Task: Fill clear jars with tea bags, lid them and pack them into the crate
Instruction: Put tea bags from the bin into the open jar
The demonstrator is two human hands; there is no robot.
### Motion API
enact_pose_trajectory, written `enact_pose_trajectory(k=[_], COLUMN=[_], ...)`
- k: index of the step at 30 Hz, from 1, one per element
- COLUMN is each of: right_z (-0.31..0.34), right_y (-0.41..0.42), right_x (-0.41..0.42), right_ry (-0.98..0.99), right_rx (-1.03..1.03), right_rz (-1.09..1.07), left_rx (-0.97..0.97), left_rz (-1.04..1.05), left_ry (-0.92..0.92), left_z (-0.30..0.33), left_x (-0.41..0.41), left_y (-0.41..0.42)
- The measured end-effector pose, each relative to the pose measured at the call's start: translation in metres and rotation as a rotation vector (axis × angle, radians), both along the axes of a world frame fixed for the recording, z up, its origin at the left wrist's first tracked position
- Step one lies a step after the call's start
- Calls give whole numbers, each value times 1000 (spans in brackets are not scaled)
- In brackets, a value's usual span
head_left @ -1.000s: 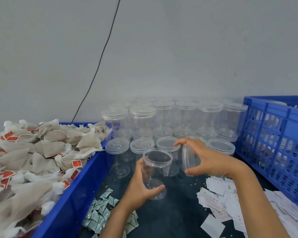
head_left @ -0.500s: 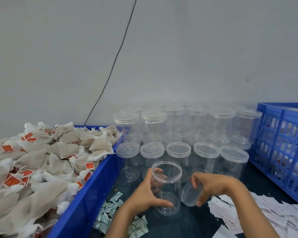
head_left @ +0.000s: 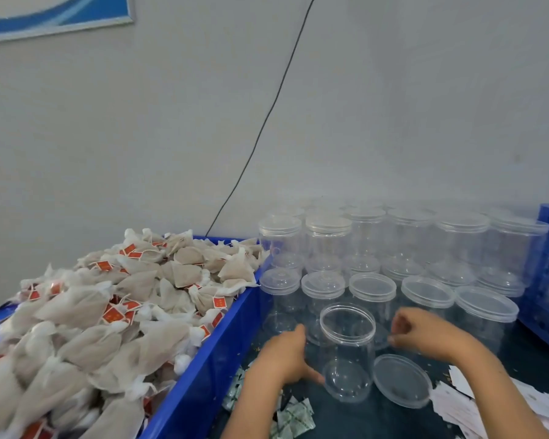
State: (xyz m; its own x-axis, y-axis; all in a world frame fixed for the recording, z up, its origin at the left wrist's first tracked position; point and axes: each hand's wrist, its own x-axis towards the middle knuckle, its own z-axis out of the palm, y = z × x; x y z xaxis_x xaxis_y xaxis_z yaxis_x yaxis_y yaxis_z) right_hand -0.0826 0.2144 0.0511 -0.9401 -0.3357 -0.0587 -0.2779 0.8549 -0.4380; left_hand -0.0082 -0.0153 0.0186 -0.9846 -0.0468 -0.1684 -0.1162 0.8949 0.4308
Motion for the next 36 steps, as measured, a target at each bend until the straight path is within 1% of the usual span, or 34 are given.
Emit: enact_pose_trajectory(k=[2,3,6,7,9,12,15,19,21,23,25,30,34,36], right_z=[9,14,27,30,31,28,21,9,4,-1,-5,-11,-11,-5], right_y=[-7,-11,-28,-35,-50,-72,-92,-112,-119,-123,-125,-126,-128,-131], right_x=[6,10,24,30,42,59,72,83,83,82,81,74,71,69], right_ry=[112,173,345,362,329,272,215,23,-20,-30,-30,-81,-109,-122], right_rx=[-166,-236,-438,-521,-669,-783,-812,-797,-784,-762,-742,-760,-754,-759], right_rz=[14,21,62,96,177,236,289,451,478,476,468,408,372,366], left_rx=[-182,-224,-266,-284,-328,-391,-463,-547,-612,-624,-616,-602,-430,-370], left_rz=[85,115,153,155,139,102,78,109,131,157,169,147,243,279], left_ry=[104,158,303,346,403,361,352,415,373,320,323,433,577,702], left_z=[16,26,58,69,94,124,129,114,99,82,69,59,61,68], left_x=[7,10,15,14,10,6,10,27,36,42,43,35,30,31], left_y=[2,4,12,14,14,4,-26,-92,-123,-141,-149,-151,-150,-151])
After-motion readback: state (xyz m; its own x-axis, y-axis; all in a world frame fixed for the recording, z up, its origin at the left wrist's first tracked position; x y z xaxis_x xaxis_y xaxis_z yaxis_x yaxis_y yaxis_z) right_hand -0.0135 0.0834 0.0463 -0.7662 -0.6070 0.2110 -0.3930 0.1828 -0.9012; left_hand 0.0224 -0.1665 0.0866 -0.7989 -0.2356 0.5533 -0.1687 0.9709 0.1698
